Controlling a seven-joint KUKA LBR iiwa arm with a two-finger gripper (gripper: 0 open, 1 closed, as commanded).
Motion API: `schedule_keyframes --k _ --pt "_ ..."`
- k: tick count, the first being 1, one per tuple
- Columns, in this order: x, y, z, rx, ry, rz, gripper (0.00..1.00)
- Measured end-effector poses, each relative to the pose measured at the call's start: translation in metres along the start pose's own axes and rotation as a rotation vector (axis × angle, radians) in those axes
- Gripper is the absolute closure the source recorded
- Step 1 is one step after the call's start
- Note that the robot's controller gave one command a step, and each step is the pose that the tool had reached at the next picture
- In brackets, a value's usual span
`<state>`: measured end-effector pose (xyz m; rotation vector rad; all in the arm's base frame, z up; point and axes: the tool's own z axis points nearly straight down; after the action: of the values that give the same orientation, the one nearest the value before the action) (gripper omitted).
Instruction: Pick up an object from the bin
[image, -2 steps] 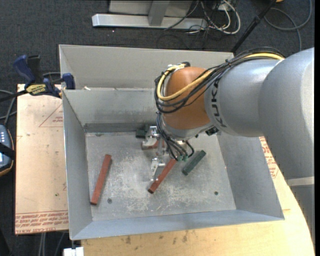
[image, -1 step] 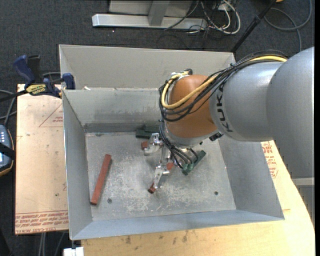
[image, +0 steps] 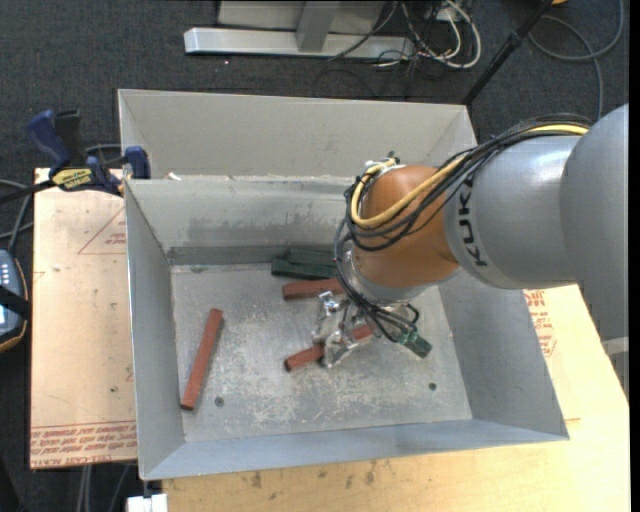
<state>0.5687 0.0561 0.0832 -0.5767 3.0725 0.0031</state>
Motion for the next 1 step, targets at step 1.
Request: schedule_keyframes --k 1 --pt "0.0 0.0 0.0 0.0 0.0 0.0 1.0"
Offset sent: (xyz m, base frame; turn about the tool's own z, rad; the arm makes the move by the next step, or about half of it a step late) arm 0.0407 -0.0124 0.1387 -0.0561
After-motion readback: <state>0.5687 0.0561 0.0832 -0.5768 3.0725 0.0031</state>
